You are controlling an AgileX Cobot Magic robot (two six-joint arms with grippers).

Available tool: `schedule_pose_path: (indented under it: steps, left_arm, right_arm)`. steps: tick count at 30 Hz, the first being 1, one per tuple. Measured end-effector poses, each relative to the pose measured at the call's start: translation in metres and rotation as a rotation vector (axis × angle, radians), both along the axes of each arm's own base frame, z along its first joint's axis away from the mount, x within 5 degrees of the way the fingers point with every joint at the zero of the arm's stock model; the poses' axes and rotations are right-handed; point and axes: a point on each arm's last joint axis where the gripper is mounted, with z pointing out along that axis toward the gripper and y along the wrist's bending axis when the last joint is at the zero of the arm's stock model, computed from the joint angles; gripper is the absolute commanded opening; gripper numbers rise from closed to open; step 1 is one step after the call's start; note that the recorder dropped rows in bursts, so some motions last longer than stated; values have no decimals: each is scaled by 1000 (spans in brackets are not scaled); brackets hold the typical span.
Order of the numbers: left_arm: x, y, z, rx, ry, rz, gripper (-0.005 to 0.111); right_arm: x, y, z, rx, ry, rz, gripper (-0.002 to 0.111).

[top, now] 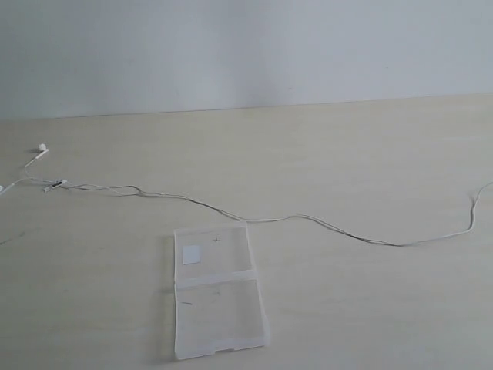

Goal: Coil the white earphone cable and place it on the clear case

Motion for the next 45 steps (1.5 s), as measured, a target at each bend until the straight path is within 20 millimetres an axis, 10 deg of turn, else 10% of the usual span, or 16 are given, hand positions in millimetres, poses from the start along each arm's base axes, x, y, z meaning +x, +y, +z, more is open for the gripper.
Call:
schedule_pose_path:
  steps: [21, 30, 45]
  left_arm:
    - [0, 0, 0, 0, 0, 0, 0]
    - [0, 0, 0, 0, 0, 0, 0]
    - [0, 0, 0, 0, 0, 0, 0]
  right_arm:
    - [97, 19, -41, 128, 264, 8, 0]
    - [169, 86, -48, -268, 469, 455, 0]
    - [238, 216, -165, -580, 711, 885, 41]
